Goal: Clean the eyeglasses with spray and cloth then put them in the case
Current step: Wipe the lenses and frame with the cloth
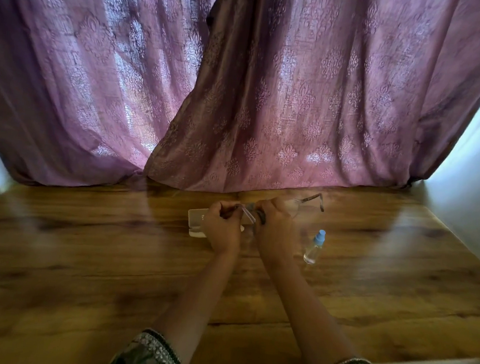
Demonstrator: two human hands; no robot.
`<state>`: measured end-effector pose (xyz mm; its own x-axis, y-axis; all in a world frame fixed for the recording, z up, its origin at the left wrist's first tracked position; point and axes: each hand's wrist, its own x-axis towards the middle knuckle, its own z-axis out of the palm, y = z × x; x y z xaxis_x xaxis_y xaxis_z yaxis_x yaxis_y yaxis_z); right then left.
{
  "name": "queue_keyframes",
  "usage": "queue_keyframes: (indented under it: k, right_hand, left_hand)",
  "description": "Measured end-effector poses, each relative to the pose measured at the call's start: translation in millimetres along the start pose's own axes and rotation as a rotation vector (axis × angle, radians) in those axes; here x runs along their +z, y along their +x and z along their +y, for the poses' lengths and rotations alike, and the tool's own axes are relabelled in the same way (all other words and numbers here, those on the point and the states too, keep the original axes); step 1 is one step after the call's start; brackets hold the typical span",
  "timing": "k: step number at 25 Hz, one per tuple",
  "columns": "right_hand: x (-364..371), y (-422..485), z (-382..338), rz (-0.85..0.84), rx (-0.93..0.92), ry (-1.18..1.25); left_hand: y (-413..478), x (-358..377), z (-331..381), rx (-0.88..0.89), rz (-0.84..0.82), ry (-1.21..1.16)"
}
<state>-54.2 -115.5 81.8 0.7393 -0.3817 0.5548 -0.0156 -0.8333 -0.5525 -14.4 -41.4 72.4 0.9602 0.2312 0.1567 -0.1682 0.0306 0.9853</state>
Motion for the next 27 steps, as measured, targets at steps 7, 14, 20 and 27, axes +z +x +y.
queue_keyframes:
  k: [7, 14, 20, 27]
  right_hand:
    - [-1.0, -14.2, 2.7, -0.026, -0.156, -0.07]
    - [6.5, -12.5, -10.7, -0.04, -0.161, -0.067]
    - [1.6, -10.7, -2.1, -0.037, -0.095, -0.097]
    - [8.6, -27.1, -11.3, -0.073, -0.172, -0.12]
  left_hand:
    - [-0.3, 0.0, 0.3, -0.026, 0.007, -0.013]
    - [4.9, 1.4, 6.4, -0.013, -0.005, -0.027]
    - [2.9, -0.9, 4.0, 0.004, 0.004, -0.005]
    - [1.9, -3.0, 10.8, 0.024, 0.032, -0.027]
